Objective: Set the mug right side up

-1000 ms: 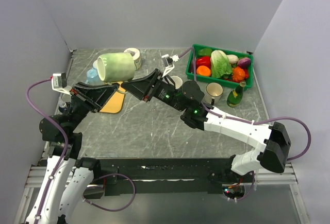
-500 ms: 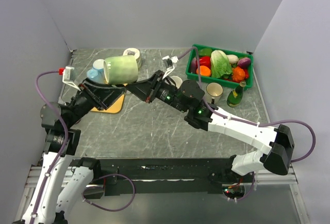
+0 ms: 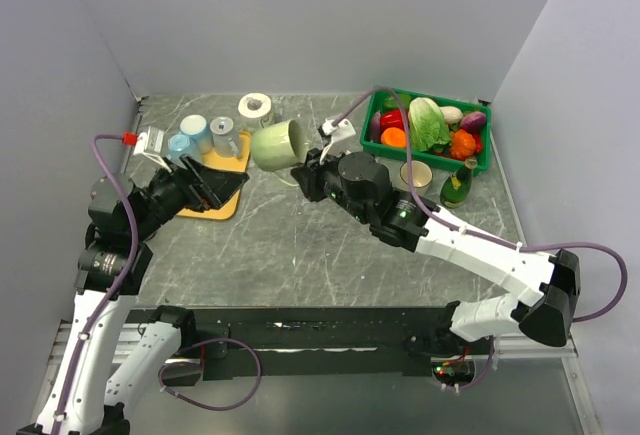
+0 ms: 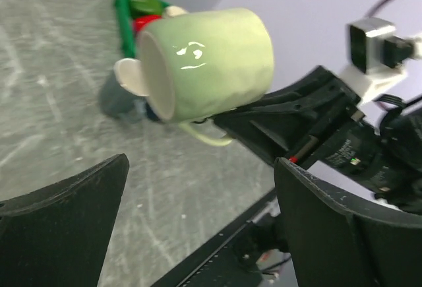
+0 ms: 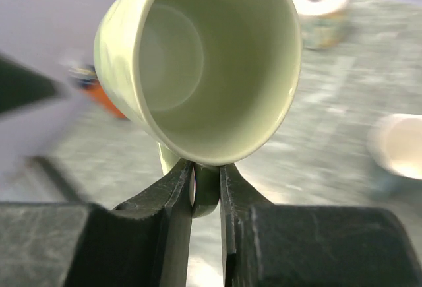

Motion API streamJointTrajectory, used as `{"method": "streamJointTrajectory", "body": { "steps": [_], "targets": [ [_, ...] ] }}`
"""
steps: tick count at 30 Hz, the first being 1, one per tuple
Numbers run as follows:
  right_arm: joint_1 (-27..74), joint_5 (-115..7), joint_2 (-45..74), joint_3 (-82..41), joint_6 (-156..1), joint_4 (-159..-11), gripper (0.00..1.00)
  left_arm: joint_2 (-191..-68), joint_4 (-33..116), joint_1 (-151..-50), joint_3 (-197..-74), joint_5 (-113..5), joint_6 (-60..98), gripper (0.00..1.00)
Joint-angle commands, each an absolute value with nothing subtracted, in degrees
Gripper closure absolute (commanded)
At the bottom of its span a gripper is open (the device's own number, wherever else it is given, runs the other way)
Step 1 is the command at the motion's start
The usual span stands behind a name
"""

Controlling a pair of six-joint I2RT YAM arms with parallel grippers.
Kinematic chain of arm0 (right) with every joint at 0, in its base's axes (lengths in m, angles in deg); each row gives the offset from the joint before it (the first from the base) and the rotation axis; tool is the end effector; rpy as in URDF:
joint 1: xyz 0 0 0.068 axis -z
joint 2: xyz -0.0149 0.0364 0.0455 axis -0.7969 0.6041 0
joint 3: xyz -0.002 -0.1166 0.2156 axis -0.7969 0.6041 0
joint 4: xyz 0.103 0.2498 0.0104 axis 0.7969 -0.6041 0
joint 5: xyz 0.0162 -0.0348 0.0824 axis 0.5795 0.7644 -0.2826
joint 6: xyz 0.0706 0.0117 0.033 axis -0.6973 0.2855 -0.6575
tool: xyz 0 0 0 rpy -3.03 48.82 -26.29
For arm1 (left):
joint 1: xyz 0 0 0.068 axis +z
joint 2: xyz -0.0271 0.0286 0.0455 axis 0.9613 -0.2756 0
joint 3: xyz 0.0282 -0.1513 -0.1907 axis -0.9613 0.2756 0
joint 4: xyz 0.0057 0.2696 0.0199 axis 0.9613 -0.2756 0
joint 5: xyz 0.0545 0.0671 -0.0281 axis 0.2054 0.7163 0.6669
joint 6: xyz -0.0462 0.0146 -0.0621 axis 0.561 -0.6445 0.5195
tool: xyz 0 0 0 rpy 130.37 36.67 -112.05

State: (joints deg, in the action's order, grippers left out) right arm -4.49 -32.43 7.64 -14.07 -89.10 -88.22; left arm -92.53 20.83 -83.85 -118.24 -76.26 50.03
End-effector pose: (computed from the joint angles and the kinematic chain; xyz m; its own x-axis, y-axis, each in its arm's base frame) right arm 0.2041 0.2872 0.3594 -0.2898 0.1171 -0.9499 -0.6240 0.7294 0.2803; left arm 0.1853 -0.0669 0.3868 -0.4621 -0.5172 -0.7204 0.4533 0.5605 -0.6931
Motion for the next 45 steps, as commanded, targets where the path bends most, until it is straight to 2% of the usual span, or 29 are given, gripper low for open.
{"method": "streamJointTrajectory", "body": {
  "steps": [1, 7, 9, 16, 24, 29, 45],
  "targets": [
    [-3.86, -23.62, 8.10, -20.31, -74.07, -90.00, 1.00, -93.38, 11.77, -83.93, -122.41, -66.38, 43.10, 0.04],
    [-3.94, -16.60, 17.76, -28.13, -64.12, -101.34, 1.00, -94.35, 4.31, -84.02, -127.06, -48.57, 42.56, 0.04],
    [-3.94, -13.96, 20.32, -29.81, -62.45, -102.31, 1.00, -95.05, 3.50, -83.93, -128.38, -46.25, 42.04, 0.04],
    [-3.86, -4.46, 36.03, -38.41, -63.58, -110.82, 1.00, -96.19, 3.58, -83.93, -128.92, -46.06, 41.77, 0.04],
    [-2.45, -0.33, 53.00, -55.90, -70.35, -125.15, 1.00, -95.14, 5.78, -83.93, -127.16, -49.75, 41.51, 0.04],
    [-1.40, 1.26, 57.68, -60.57, -70.27, -128.41, 1.00, -94.35, 7.80, -83.93, -125.14, -51.25, 42.12, 0.04],
    [0.63, -2.87, 64.97, -63.38, -69.39, -129.65, 1.00, -94.87, 7.98, -83.93, -124.17, -52.83, 42.21, 0.04]
  ]
}}
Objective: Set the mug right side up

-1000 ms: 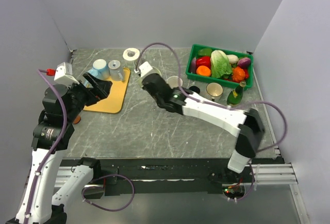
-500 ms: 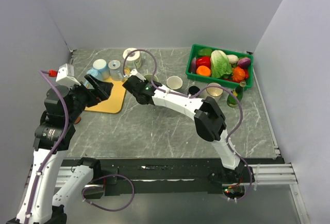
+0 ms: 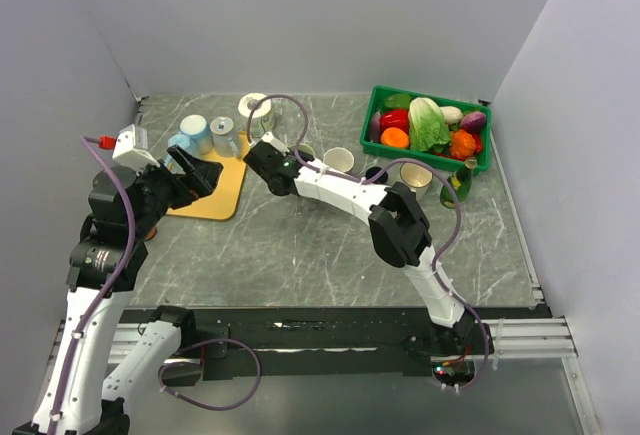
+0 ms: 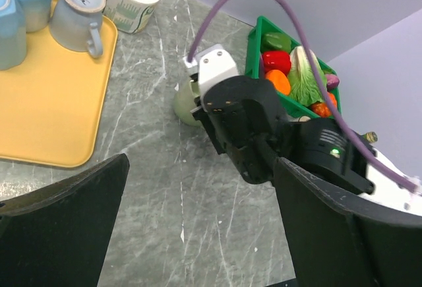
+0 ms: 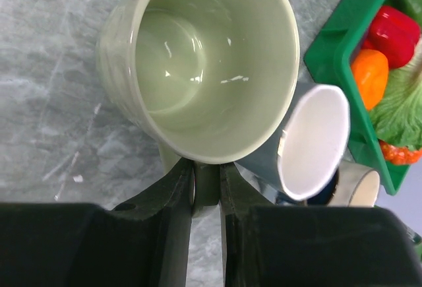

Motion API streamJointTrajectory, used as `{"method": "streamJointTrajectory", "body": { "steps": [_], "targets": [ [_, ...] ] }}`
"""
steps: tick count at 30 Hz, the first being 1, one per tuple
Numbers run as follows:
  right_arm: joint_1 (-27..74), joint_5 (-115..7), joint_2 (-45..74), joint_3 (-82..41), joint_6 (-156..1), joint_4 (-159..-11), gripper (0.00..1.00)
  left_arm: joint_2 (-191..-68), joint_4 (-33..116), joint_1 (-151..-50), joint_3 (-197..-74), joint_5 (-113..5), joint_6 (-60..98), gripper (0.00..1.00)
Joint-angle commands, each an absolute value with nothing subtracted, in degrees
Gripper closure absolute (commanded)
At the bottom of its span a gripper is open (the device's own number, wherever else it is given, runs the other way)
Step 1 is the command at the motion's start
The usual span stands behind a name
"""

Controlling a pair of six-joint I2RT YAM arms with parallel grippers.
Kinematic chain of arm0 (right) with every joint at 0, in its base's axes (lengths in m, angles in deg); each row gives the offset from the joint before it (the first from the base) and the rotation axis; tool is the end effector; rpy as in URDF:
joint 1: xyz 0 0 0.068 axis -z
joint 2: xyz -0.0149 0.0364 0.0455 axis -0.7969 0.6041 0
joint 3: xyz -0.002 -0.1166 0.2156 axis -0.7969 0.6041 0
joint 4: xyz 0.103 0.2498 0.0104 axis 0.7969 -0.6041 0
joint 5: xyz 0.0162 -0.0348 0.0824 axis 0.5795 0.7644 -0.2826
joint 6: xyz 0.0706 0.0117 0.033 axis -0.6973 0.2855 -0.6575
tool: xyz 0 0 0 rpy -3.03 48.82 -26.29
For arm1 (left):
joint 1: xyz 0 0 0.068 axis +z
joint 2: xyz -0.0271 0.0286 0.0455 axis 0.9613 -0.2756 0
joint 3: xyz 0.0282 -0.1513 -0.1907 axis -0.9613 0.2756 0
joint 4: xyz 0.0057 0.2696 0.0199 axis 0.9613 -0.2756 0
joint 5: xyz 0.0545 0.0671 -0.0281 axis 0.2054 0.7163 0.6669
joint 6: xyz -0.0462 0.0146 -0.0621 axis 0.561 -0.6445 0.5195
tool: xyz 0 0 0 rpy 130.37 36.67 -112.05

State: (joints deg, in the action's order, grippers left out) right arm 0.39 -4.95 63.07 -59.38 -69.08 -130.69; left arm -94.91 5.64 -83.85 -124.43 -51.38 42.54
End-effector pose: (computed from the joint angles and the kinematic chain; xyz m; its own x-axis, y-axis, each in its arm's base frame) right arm 0.3354 0.3623 0.1800 -0.5213 -0.7109 -0.4721 -0.4072 0.6934 -0.5945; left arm 0.1925 -0.0401 0.3810 -0.3338 -0.5297 -0.7797 0.0854 0.8068 -0.5846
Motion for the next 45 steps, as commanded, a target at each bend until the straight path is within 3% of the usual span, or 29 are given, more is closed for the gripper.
{"method": "streamJointTrajectory", "body": {
  "steps": [1, 10, 11, 13, 14, 17, 28, 37, 45],
  "targets": [
    [0.71, -2.96, 65.24, -63.73, -69.65, -129.47, 1.00, -94.70, 8.07, -83.93, -123.91, -52.83, 42.30, 0.04],
    [0.72, -1.91, 67.09, -63.91, -72.20, -128.77, 1.00, -95.49, 8.16, -83.93, -123.20, -52.92, 41.86, 0.04],
    [0.71, -1.91, 67.09, -63.83, -72.46, -128.86, 0.96, -95.84, 8.07, -83.93, -123.20, -52.66, 41.60, 0.04],
    [0.71, -1.99, 67.00, -63.65, -73.34, -129.03, 0.77, -96.28, 7.80, -83.93, -123.29, -52.39, 41.33, 0.04],
    [0.71, -1.99, 66.74, -63.56, -73.60, -129.12, 0.57, -96.37, 7.80, -83.93, -123.29, -52.30, 41.33, 0.04],
    [0.80, -1.91, 66.04, -62.95, -74.66, -128.59, 0.34, -96.72, 7.72, -83.93, -123.20, -51.95, 41.24, 0.04],
    [1.24, -8.49, 56.39, -58.74, -81.08, -127.37, 0.21, -99.18, 5.61, -83.93, -125.31, -48.18, 40.89, 0.04],
    [1.33, -19.20, 38.73, -43.89, -82.92, -120.51, 0.13, -108.38, 9.65, -83.93, -127.68, -53.36, 33.52, 0.04],
    [1.24, -26.95, 23.42, -26.57, -87.93, -116.21, 0.09, -118.94, 11.14, -83.93, -133.21, -43.11, 27.19, 0.04]
  ]
}}
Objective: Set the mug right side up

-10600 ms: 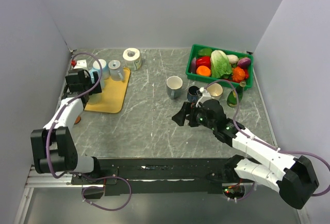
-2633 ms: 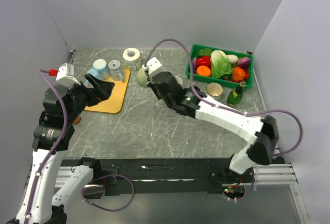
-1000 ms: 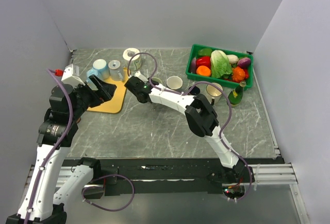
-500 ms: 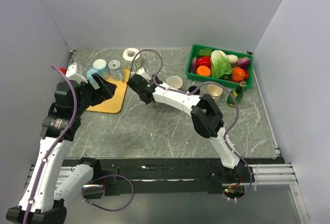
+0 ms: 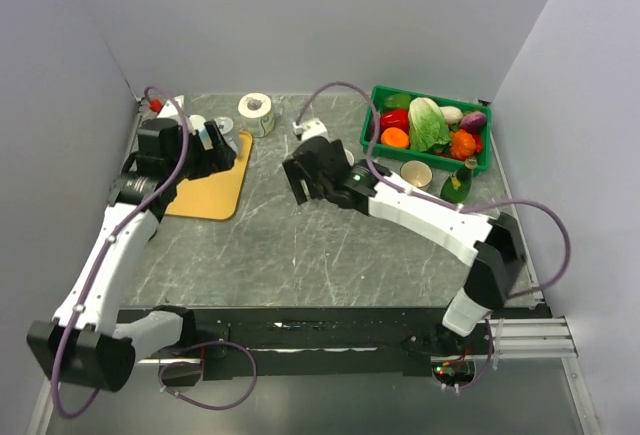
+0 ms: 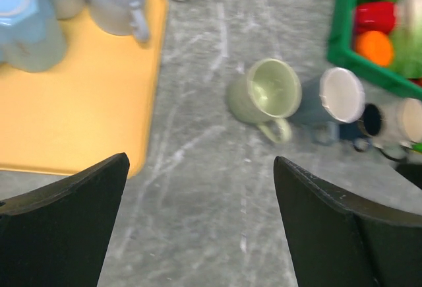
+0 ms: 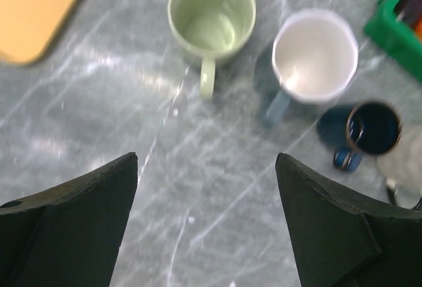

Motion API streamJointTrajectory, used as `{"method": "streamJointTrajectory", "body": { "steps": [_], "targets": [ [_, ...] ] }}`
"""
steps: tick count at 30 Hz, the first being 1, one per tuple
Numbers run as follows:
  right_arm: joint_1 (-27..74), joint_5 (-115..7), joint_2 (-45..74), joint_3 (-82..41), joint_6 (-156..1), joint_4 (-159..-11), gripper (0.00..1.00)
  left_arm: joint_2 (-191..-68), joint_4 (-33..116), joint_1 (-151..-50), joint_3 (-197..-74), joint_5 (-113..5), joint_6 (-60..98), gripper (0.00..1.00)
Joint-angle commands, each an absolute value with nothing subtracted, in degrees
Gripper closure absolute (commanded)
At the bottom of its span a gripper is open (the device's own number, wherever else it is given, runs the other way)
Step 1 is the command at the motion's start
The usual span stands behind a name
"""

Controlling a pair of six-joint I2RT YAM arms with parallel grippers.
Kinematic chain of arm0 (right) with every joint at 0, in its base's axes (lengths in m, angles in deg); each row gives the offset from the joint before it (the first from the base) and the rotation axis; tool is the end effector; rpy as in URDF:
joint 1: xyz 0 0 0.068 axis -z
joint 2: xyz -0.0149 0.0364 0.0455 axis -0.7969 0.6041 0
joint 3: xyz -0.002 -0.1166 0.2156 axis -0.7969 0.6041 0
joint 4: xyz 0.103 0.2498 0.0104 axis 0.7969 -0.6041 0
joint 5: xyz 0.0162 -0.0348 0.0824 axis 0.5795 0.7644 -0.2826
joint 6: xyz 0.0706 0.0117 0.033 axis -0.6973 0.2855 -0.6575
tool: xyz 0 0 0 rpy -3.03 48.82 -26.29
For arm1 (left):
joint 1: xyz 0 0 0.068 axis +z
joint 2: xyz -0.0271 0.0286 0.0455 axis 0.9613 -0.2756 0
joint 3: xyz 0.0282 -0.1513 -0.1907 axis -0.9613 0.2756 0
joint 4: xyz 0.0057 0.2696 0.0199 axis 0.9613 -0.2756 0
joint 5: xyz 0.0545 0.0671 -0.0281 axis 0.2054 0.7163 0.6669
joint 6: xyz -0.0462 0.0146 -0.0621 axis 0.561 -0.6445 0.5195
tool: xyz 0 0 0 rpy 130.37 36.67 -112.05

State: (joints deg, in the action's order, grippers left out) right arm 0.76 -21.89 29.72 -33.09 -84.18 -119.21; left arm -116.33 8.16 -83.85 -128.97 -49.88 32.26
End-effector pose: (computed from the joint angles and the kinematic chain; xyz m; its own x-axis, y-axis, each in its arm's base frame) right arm 0.2717 0.3024 0.2821 -0.5248 -0.3274 -0.7858 -0.4132 0.9050 -0.1011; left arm 0.2808 -0.0536 0.3330 -0.5091 -0.3442 -0.7889 0.0170 0.9124 -0.4090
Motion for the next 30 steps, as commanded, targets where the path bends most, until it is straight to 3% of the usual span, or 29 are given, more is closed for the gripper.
{"method": "streamJointTrajectory", "body": {
  "steps": [1, 6, 10, 13, 19, 30],
  "targets": [
    [1.24, -27.56, 20.62, -25.08, -88.28, -114.98, 0.09, -121.39, 11.67, -83.93, -133.83, -41.51, 25.27, 0.04],
    [1.24, -30.91, 14.01, -16.90, -89.78, -112.60, 0.08, -130.27, 13.07, -81.13, -137.00, -41.39, 19.37, 0.04],
    [1.15, -31.70, 9.88, -13.47, -90.57, -111.81, 0.07, -133.71, 21.68, -74.64, -133.93, -49.47, 16.62, 0.04],
    [1.24, -32.14, 7.68, -10.48, -90.74, -110.58, 0.06, -135.74, 25.89, -66.37, -134.37, -62.91, 20.84, 0.04],
    [1.15, -32.66, 4.34, -5.56, -91.89, -108.73, 0.05, -140.30, 30.30, -65.66, -131.46, -54.08, 18.40, 0.04],
    [1.33, -35.21, 4.95, -2.48, -93.38, -106.89, 0.04, -145.14, 43.05, -63.81, -121.79, -48.53, 16.55, 0.04]
  ]
}}
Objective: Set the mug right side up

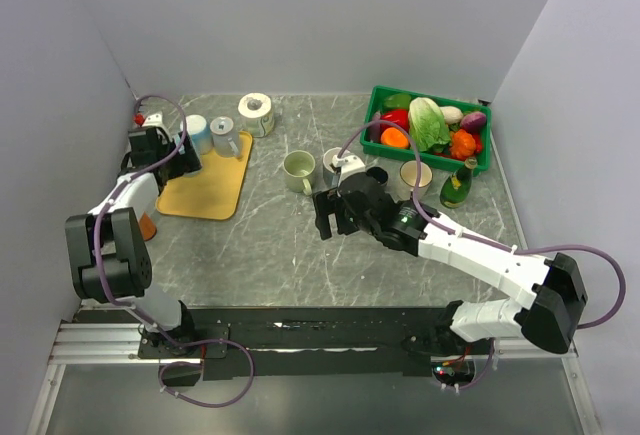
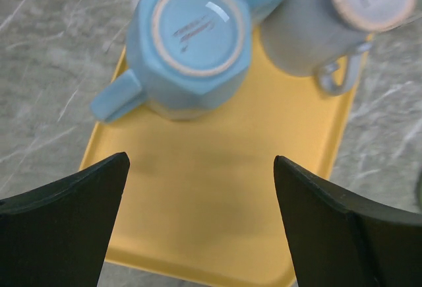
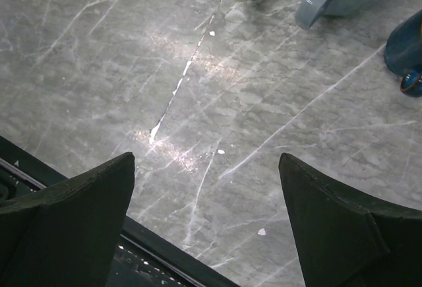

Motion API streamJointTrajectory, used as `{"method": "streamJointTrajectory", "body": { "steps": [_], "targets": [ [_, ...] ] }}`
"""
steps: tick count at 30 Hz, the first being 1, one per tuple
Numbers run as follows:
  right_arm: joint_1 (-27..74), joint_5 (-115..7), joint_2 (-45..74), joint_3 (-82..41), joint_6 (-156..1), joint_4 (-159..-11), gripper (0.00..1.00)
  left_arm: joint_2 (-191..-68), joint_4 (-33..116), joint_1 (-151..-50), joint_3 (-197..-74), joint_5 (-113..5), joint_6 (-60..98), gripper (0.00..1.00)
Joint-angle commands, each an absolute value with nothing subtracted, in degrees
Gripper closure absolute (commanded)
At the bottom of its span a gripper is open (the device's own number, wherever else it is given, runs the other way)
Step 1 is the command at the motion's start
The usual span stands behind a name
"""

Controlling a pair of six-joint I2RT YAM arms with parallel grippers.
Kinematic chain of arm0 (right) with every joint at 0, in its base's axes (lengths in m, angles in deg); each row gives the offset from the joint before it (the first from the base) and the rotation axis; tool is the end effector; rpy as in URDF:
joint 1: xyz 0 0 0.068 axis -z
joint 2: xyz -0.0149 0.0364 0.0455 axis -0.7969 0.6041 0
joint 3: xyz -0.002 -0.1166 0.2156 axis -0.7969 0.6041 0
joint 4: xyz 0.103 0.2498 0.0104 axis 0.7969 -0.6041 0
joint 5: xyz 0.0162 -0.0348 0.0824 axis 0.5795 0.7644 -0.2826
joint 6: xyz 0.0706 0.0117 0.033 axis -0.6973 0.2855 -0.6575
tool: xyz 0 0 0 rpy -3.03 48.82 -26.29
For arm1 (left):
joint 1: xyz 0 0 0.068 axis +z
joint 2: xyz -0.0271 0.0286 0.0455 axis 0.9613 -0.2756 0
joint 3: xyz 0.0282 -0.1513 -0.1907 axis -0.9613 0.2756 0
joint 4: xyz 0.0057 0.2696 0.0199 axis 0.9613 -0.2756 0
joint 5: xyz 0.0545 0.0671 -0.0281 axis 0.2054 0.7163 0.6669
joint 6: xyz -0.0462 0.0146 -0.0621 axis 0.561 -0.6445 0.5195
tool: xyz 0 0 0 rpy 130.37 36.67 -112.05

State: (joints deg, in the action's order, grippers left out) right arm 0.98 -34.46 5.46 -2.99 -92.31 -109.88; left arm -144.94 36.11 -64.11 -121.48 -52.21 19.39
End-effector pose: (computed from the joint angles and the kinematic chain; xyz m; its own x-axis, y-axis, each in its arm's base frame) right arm 0.2074 0.2408 0.2485 -0.6056 -0.1863 -0.7737 -0.4760 0.8639 0.1645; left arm 0.3807 0.0588 0.1812 -0.5415 -0.3115 -0.7809 -0.2024 0.9498 -0.2385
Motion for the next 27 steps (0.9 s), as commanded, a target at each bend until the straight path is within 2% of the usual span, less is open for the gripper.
{"method": "streamJointTrajectory", "body": {
  "steps": [1, 15, 19, 24, 26, 27],
  "targets": [
    [1.24, -35.57, 4.95, -2.30, -93.47, -106.54, 0.04, -145.41, 43.05, -63.81, -122.06, -46.52, 16.11, 0.04],
    [1.15, -38.03, 9.69, -4.41, -94.79, -107.67, 0.04, -149.37, 49.09, -64.07, -124.17, -44.32, 4.86, 0.04],
    [1.15, -38.20, 10.48, -4.32, -95.49, -108.11, 0.04, -150.86, 49.39, -63.90, -124.07, -45.36, 3.10, 0.03],
    [0.98, -42.94, 12.07, -6.61, -97.34, -110.84, 0.07, -153.67, 47.54, -63.81, -125.04, -52.11, 1.43, 0.01],
    [0.63, -43.74, 11.46, -6.17, -97.69, -109.79, 0.07, -154.90, 46.30, -63.81, -125.75, -53.36, 1.08, 0.03],
    [0.54, -44.09, 11.28, -5.73, -97.78, -109.52, 0.07, -154.99, 46.39, -63.72, -125.40, -53.18, 1.69, 0.07]
  ]
}}
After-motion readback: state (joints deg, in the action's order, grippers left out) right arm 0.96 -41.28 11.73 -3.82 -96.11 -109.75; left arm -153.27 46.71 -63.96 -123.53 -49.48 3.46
